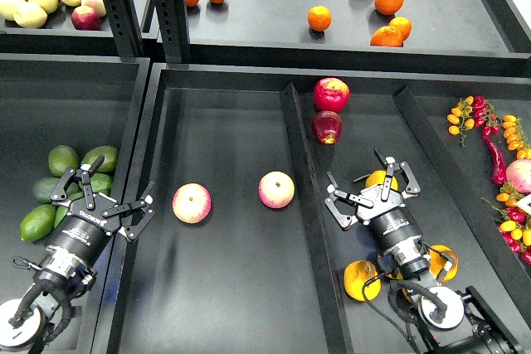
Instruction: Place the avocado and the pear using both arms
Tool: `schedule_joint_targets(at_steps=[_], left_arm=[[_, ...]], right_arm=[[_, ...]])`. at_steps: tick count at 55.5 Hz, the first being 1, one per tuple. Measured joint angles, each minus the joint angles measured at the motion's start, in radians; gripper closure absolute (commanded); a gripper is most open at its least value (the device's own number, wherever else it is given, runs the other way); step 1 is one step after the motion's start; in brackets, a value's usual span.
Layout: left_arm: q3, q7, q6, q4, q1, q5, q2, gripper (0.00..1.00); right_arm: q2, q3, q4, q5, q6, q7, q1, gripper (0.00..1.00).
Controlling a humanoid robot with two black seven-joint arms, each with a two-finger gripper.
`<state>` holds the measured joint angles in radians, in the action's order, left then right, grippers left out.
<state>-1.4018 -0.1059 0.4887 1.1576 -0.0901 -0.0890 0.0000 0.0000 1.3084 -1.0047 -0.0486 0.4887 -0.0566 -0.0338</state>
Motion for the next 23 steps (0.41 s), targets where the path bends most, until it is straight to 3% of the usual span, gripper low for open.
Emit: schedule_joint_targets(at_steps=[23], left_arm=[[0.008,-0.001,0.0,-0.007,0.001,0.0,0.0,0.0]], right_arm=[[0.0,0.002,-0.007,-0.002,0.0,0.0,0.035,0.0]])
